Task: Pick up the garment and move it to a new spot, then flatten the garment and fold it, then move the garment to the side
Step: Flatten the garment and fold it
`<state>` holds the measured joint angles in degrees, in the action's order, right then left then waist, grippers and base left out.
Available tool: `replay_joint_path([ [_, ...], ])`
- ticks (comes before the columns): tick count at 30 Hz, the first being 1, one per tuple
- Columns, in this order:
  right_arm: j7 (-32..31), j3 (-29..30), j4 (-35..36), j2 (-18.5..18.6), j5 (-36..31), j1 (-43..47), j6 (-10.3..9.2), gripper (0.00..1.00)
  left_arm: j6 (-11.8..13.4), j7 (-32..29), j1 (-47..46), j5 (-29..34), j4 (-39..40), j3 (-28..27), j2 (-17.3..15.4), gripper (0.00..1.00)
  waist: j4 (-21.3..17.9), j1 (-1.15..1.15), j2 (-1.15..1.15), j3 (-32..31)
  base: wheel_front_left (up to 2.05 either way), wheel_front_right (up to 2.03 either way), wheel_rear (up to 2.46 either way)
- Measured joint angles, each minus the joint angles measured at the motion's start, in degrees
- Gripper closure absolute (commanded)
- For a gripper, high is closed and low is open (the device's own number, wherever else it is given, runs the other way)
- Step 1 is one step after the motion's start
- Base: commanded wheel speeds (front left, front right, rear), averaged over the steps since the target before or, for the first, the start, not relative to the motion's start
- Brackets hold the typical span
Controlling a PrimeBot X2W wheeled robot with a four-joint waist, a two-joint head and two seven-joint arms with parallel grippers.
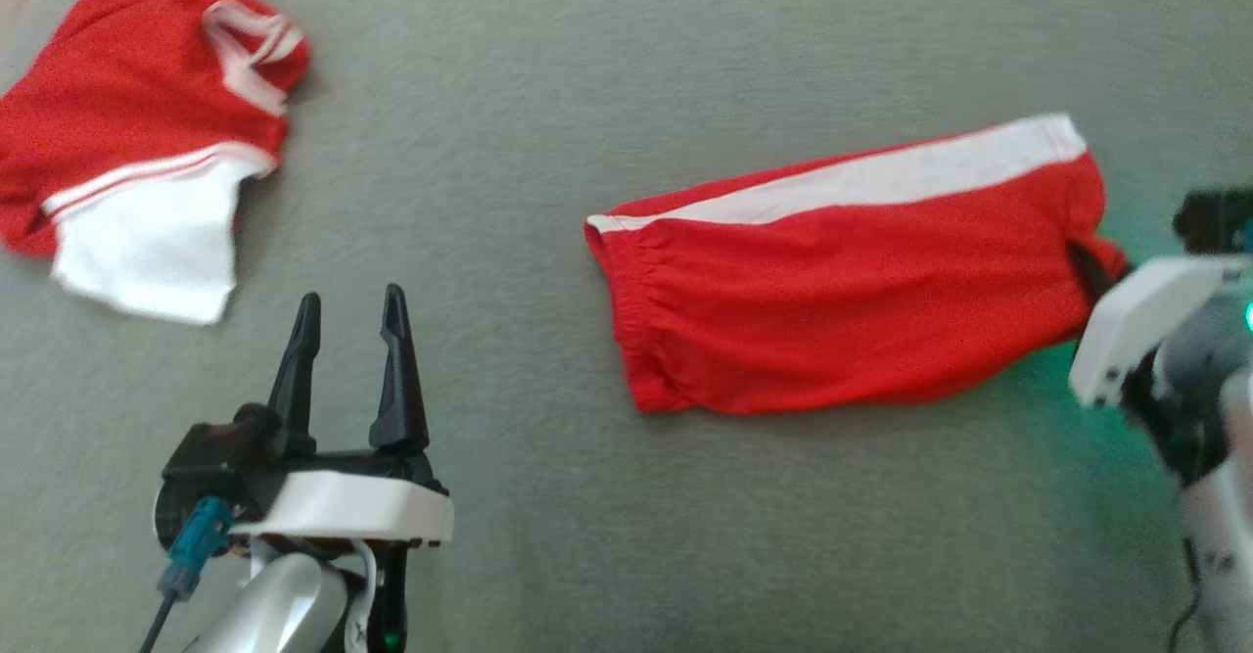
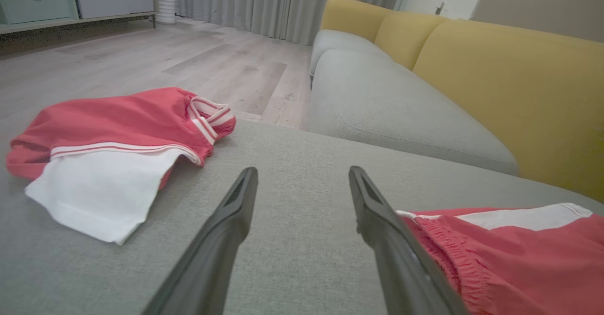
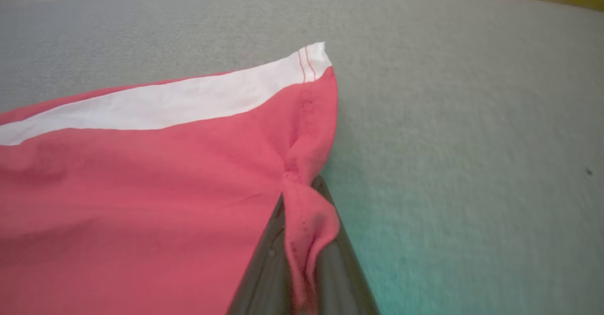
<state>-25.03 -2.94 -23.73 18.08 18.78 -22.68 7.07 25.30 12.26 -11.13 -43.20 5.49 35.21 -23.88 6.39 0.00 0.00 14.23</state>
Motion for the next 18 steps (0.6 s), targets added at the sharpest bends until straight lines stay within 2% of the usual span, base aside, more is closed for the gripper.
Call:
replay_joint_path([
  [5, 1.70, 3.48, 3.66, -4.87, -1.96, 5.92, 0.00, 1.00, 0.11, -0.03, 0.47, -0.08, -0.77, 0.04, 0.00, 0.00, -4.79, 0.00, 0.00, -1.51, 0.00, 0.00, 0.00],
  [11, 1.86, 5.57, 5.87, -8.72, -3.93, 7.14, 0.00, 1.00, 0.16, -0.24, 0.99, -0.08, -1.37, 0.57, 0.00, 0.00, -9.06, 0.00, 0.00, -2.79, 0.00, 0.00, 0.00],
  [18, 2.40, 6.16, 5.81, -10.13, -6.09, 7.00, 0.00, 1.00, -0.18, -0.66, 0.95, -0.08, -2.67, 2.04, 0.43, 0.00, -7.84, 0.00, 0.00, -4.12, 0.00, 0.00, 0.00],
])
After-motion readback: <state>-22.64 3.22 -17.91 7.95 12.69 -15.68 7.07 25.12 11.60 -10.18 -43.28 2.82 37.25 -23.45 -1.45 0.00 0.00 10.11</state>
